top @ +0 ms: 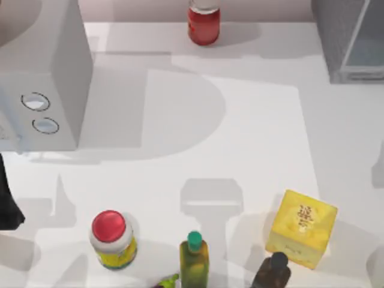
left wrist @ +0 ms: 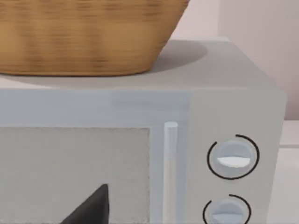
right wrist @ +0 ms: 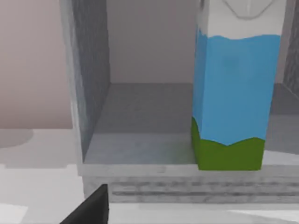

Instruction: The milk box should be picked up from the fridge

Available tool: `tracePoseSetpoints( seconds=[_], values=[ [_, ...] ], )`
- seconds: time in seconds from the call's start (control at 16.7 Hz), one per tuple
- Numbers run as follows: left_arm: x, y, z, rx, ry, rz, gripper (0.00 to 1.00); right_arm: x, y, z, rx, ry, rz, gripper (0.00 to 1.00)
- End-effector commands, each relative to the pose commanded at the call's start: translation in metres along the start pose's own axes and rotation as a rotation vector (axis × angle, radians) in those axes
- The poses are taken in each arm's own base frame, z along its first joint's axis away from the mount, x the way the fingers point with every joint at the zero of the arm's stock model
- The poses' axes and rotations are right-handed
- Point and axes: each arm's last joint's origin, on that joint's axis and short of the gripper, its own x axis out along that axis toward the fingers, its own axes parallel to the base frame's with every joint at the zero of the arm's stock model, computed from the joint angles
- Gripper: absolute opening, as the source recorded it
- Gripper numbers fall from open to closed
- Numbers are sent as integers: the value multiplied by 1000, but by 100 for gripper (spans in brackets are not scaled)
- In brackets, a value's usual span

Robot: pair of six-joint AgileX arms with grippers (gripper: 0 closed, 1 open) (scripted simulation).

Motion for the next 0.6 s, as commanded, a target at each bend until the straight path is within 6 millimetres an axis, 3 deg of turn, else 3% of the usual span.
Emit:
tracePoseSetpoints(
  seconds=[0.3, 0.6],
  values=[
    [0, 0, 0, 0, 0, 0, 100, 19, -30, -31, 16, 24, 1, 100],
    [0, 0, 0, 0, 0, 0, 100, 25, -49, -47, 1, -10, 2, 100]
  ],
)
